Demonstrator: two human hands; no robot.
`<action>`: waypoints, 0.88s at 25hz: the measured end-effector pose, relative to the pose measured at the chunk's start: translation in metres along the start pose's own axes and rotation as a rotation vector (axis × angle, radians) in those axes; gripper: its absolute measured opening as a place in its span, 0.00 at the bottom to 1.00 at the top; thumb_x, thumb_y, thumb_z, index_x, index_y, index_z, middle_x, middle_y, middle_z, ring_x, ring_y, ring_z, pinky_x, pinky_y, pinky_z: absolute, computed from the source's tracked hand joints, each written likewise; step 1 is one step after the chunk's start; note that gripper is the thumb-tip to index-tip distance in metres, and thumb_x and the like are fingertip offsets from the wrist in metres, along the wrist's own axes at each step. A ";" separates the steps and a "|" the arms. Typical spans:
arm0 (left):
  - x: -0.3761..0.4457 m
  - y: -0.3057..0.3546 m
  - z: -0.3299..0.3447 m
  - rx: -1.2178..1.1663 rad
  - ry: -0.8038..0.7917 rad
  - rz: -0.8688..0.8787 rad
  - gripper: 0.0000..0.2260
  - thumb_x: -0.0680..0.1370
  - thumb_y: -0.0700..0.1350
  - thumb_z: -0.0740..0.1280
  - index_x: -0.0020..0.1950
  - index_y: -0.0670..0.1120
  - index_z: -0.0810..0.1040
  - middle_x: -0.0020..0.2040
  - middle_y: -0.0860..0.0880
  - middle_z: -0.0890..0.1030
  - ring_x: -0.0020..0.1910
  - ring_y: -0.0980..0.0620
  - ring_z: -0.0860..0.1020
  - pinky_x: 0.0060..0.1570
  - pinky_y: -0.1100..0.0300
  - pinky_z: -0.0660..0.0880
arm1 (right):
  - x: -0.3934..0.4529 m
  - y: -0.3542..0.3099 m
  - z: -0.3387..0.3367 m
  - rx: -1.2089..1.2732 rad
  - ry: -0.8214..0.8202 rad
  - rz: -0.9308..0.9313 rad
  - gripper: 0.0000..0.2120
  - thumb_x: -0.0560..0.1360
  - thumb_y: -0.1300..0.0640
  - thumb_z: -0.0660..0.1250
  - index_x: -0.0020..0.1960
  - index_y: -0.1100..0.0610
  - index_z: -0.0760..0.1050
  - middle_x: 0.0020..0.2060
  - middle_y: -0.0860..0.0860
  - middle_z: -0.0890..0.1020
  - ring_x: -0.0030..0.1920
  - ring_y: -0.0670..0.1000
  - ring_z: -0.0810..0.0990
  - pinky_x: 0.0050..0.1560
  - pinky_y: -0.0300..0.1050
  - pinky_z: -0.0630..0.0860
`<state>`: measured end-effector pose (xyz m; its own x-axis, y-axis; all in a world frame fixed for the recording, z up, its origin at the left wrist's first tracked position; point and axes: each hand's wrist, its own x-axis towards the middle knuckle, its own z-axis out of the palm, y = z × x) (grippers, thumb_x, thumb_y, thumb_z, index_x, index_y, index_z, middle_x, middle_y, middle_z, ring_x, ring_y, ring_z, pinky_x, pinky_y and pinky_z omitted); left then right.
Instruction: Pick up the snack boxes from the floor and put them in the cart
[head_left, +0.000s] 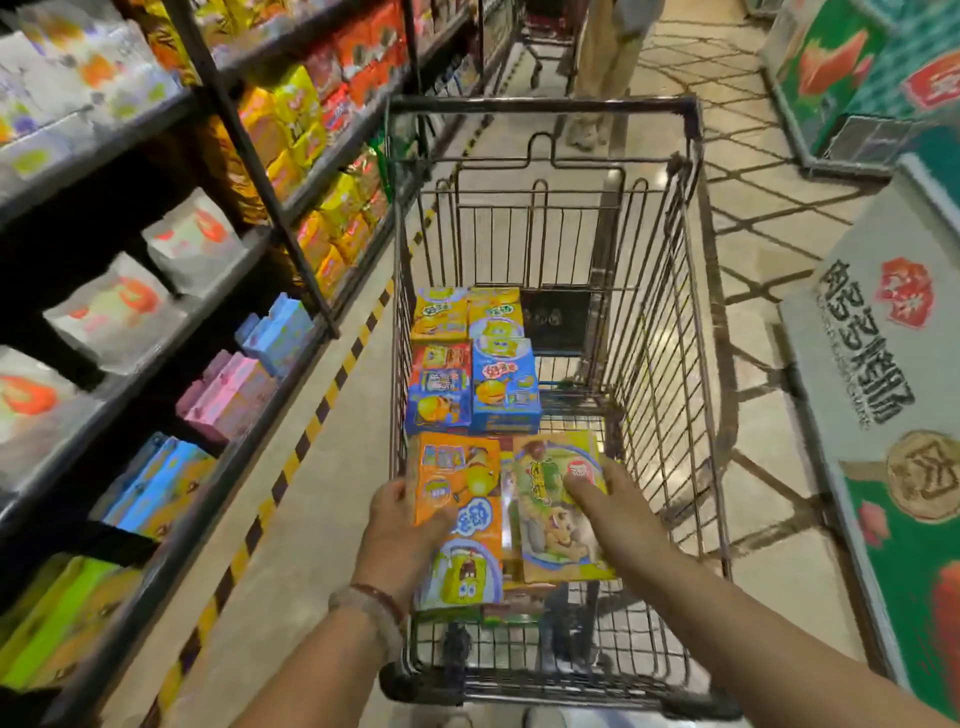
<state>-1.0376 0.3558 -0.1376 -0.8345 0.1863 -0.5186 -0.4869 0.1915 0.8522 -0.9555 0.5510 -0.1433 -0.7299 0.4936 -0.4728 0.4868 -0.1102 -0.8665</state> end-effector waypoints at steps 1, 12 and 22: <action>0.000 -0.001 0.006 0.056 0.050 0.017 0.19 0.73 0.36 0.70 0.58 0.46 0.64 0.51 0.46 0.79 0.40 0.55 0.78 0.38 0.64 0.75 | 0.008 0.008 0.004 0.011 -0.004 0.019 0.13 0.78 0.53 0.65 0.61 0.53 0.71 0.46 0.57 0.83 0.43 0.57 0.83 0.50 0.52 0.78; 0.039 -0.015 0.017 0.888 0.265 0.514 0.23 0.73 0.42 0.70 0.66 0.41 0.71 0.65 0.40 0.71 0.64 0.42 0.69 0.64 0.61 0.60 | 0.049 0.027 0.036 -0.210 -0.001 0.073 0.26 0.72 0.51 0.66 0.67 0.47 0.60 0.52 0.54 0.79 0.42 0.55 0.81 0.40 0.43 0.79; 0.040 -0.026 0.018 1.209 0.015 0.497 0.22 0.76 0.52 0.55 0.65 0.45 0.74 0.69 0.44 0.71 0.69 0.42 0.68 0.67 0.50 0.65 | 0.055 0.042 0.050 -0.338 0.068 -0.060 0.25 0.77 0.57 0.65 0.72 0.59 0.63 0.67 0.56 0.70 0.66 0.53 0.68 0.54 0.35 0.60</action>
<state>-1.0537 0.3754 -0.1813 -0.8636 0.4777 -0.1611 0.4038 0.8468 0.3464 -0.9996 0.5302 -0.2141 -0.7341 0.5482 -0.4008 0.5835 0.2073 -0.7852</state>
